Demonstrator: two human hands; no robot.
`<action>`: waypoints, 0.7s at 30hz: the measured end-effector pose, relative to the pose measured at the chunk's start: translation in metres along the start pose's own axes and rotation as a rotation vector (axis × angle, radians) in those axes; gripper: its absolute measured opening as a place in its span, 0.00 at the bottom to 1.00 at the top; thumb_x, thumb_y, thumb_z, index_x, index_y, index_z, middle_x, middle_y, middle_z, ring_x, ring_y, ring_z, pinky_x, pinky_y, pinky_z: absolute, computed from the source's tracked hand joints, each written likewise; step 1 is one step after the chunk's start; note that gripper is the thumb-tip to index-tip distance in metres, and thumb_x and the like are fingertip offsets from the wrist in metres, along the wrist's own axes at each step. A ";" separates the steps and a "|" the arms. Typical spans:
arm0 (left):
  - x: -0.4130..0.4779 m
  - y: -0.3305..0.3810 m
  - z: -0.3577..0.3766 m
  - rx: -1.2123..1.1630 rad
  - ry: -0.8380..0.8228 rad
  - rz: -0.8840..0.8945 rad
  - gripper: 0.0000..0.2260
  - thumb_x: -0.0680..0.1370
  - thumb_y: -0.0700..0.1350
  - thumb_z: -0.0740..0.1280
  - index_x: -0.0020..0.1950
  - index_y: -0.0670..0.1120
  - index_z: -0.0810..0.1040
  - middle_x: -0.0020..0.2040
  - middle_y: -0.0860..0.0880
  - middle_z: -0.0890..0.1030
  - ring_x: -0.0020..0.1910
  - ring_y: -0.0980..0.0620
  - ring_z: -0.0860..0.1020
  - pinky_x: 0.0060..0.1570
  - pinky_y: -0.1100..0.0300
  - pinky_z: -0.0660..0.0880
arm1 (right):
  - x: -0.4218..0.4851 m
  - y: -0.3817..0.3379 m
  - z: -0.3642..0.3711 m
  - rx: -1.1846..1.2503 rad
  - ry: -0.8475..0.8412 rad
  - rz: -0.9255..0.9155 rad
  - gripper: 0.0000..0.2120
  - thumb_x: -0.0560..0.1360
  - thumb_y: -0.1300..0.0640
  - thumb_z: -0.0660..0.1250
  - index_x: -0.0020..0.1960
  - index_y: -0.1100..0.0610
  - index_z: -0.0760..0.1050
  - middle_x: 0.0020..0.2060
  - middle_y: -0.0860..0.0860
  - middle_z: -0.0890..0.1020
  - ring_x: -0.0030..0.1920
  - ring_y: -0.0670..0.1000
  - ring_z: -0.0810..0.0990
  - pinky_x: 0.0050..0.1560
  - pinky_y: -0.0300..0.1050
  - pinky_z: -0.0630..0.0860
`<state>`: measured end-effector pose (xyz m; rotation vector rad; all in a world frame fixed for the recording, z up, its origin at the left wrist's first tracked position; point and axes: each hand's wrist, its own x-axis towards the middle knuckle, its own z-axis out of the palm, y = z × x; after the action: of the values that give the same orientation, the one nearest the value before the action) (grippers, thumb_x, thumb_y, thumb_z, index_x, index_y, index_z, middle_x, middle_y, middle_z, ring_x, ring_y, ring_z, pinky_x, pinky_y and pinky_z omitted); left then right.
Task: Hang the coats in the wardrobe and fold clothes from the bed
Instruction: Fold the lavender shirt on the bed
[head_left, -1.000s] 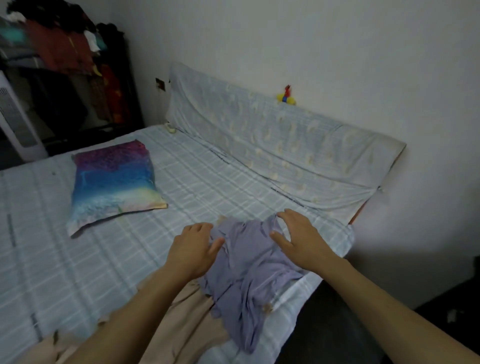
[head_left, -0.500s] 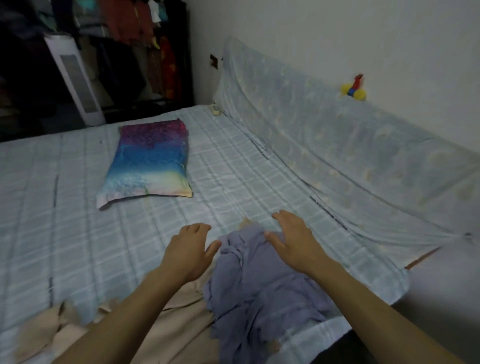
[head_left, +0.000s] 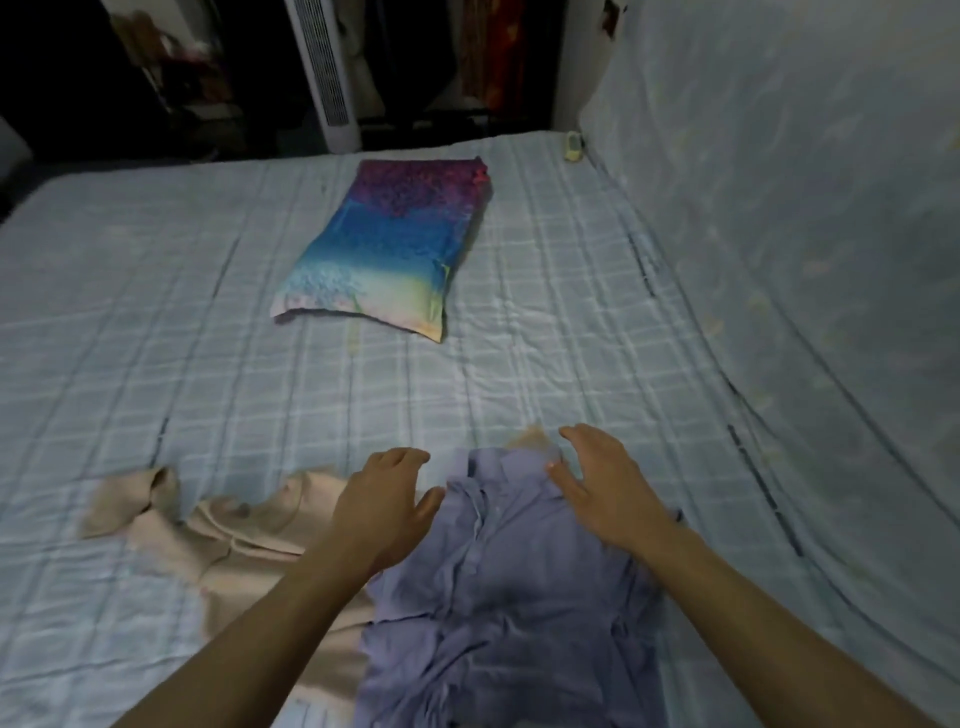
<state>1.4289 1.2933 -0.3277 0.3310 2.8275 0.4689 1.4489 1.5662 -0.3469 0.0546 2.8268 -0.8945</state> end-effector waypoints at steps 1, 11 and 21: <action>0.004 -0.003 0.007 -0.009 0.000 -0.024 0.23 0.80 0.55 0.62 0.73 0.47 0.68 0.70 0.48 0.72 0.69 0.46 0.68 0.66 0.51 0.68 | 0.007 0.007 0.005 -0.002 -0.010 -0.006 0.28 0.80 0.44 0.60 0.75 0.56 0.62 0.74 0.54 0.65 0.74 0.55 0.62 0.73 0.48 0.57; 0.062 -0.038 0.088 -0.128 -0.026 -0.070 0.20 0.80 0.51 0.63 0.71 0.46 0.70 0.67 0.46 0.75 0.65 0.46 0.71 0.64 0.52 0.68 | 0.038 0.051 0.079 0.049 -0.024 0.048 0.22 0.79 0.49 0.64 0.69 0.58 0.69 0.64 0.55 0.75 0.64 0.55 0.74 0.66 0.52 0.70; 0.130 -0.068 0.187 -0.139 -0.059 -0.108 0.15 0.80 0.48 0.62 0.66 0.47 0.74 0.64 0.47 0.77 0.61 0.46 0.74 0.61 0.51 0.71 | 0.117 0.116 0.170 -0.014 -0.074 0.037 0.24 0.80 0.51 0.63 0.73 0.58 0.66 0.71 0.56 0.69 0.71 0.56 0.67 0.72 0.50 0.63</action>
<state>1.3474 1.3177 -0.5495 0.1608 2.7212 0.6176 1.3705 1.5616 -0.5706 0.0697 2.7543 -0.8514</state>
